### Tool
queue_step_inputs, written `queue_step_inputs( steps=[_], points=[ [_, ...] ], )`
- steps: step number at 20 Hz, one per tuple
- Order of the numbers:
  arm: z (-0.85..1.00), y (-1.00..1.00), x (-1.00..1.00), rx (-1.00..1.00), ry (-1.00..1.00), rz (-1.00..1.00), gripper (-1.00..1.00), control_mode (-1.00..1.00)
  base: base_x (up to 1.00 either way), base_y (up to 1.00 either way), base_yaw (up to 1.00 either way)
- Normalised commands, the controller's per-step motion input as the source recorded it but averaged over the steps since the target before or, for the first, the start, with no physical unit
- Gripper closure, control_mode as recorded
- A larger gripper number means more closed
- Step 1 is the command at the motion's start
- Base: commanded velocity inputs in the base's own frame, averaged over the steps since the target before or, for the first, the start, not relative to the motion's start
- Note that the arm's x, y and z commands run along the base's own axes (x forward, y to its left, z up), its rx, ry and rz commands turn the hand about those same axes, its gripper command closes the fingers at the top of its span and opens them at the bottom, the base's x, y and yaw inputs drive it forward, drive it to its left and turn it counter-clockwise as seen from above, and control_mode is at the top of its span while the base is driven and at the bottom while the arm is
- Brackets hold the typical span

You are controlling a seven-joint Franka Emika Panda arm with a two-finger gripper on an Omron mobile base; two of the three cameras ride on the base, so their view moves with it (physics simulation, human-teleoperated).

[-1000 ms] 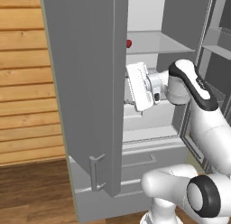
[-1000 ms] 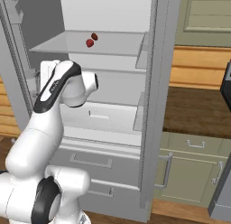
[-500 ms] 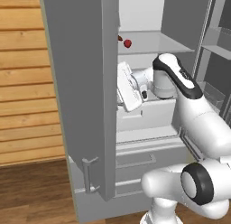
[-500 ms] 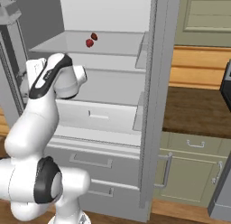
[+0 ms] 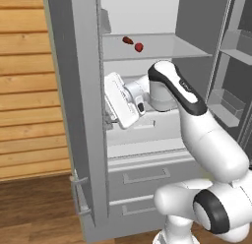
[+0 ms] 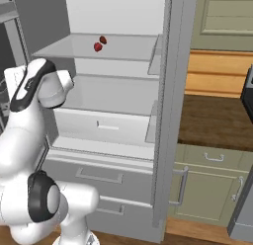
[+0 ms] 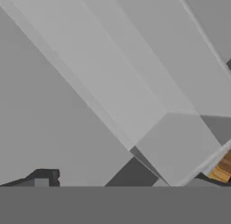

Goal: Take the strawberry from the fridge and place it on top of the pancake, located on the dining counter.

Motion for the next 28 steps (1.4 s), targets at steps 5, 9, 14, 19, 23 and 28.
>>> queue_step_inputs(
  steps=[5, 9, 14, 19, 23, 28],
  points=[
    [0.0, 0.75, 0.0, -0.03, -0.05, -0.11, -1.0, -1.0, 0.0, 0.0, 0.0],
    [0.0, 0.61, 0.0, -0.03, -0.04, -0.1, -1.0, -1.0, 0.0, 0.0, 0.0],
    [0.0, 0.21, 0.0, -0.02, -0.04, -0.09, -1.0, -1.0, 0.0, 0.0, 0.0],
    [0.06, -0.56, 0.05, -0.06, 0.0, -0.08, -1.0, -1.0, 0.0, 0.0, 0.0],
    [0.0, -1.0, 0.15, -0.26, 0.0, 0.0, -1.0, -1.0, 0.0, 0.0, 0.0],
    [-0.08, -1.0, 0.0, -0.74, 0.02, 0.0, -1.0, -1.0, 0.0, 0.0, 0.0]
  ],
)
